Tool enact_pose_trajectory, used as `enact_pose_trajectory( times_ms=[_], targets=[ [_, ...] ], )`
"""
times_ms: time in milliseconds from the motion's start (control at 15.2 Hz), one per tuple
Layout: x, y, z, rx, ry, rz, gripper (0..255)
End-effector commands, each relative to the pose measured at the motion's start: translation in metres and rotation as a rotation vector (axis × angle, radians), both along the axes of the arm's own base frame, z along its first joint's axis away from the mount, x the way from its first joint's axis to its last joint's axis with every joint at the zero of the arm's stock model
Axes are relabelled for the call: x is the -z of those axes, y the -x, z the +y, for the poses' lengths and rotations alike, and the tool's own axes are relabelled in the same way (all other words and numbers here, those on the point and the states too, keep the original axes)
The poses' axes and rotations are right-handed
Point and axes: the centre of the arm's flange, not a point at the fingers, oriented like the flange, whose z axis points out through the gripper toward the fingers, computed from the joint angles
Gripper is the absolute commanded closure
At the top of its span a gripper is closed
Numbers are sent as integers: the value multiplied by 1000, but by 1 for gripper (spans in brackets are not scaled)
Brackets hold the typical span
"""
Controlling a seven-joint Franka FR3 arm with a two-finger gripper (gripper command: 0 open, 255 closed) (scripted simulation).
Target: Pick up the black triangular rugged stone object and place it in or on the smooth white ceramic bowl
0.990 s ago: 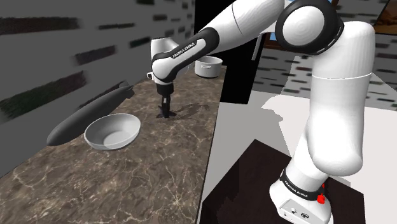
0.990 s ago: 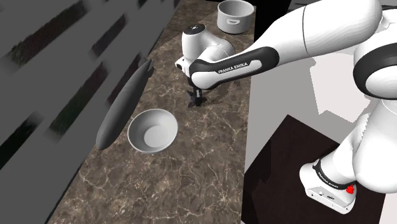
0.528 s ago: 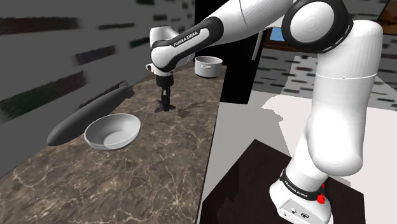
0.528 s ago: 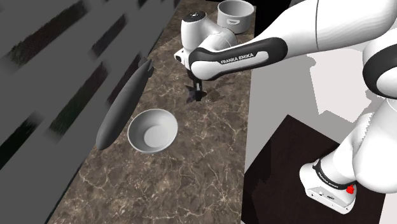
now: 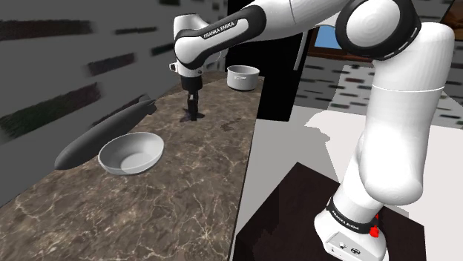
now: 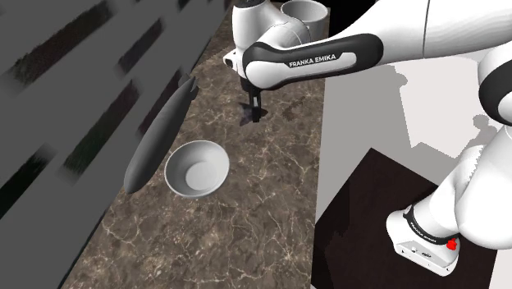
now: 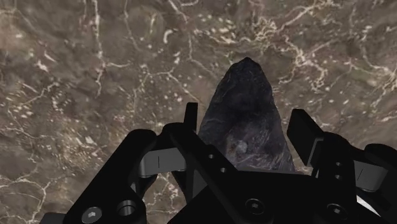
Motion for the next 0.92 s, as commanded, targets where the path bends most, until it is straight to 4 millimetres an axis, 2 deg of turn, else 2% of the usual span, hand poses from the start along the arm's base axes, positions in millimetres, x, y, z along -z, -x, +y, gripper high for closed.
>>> enact_pose_trajectory(
  times_ms=[0,396,462,858],
  targets=[
    [-11,0,1,0,0,0,255],
    [-43,0,1,0,0,0,255],
    [-43,0,1,0,0,0,255],
    [-45,-3,80,0,0,0,255]
  ],
)
